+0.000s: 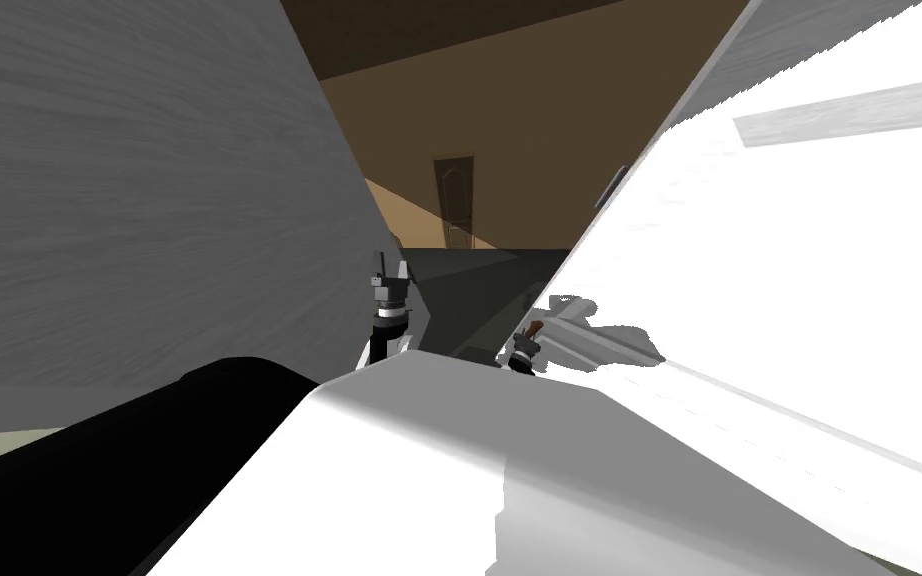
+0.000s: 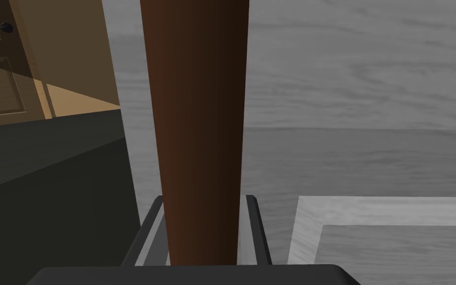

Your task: Push the door open

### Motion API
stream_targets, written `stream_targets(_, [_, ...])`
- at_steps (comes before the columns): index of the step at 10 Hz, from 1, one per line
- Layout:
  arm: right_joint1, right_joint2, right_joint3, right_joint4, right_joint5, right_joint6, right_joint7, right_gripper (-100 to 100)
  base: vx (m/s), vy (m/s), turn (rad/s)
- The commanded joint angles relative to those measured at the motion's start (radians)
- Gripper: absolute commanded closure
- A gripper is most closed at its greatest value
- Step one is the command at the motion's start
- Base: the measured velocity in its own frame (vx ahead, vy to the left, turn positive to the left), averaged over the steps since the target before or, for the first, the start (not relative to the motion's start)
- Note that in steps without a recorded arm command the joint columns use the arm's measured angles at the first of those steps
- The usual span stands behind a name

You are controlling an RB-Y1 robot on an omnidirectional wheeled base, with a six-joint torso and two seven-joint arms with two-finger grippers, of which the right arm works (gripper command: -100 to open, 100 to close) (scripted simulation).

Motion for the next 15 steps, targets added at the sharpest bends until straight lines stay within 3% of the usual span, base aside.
stream_targets(1, [0.000,-0.012,-0.010,0.000,-0.006,-0.003,0.002,100,0.118,-0.006,-0.015])
stream_targets(8, [-0.003,-0.053,-0.069,-0.002,-0.043,-0.020,0.016,100,0.190,-0.021,-0.045])
stream_targets(9, [-0.003,-0.053,-0.069,-0.002,-0.043,-0.020,0.016,100,0.152,-0.033,-0.028])
stream_targets(11, [-0.005,-0.062,-0.100,-0.002,-0.062,-0.029,0.023,100,0.184,-0.039,-0.059])
stream_targets(15, [-0.007,-0.062,-0.145,-0.003,-0.091,-0.042,0.034,100,0.172,-0.029,-0.075])
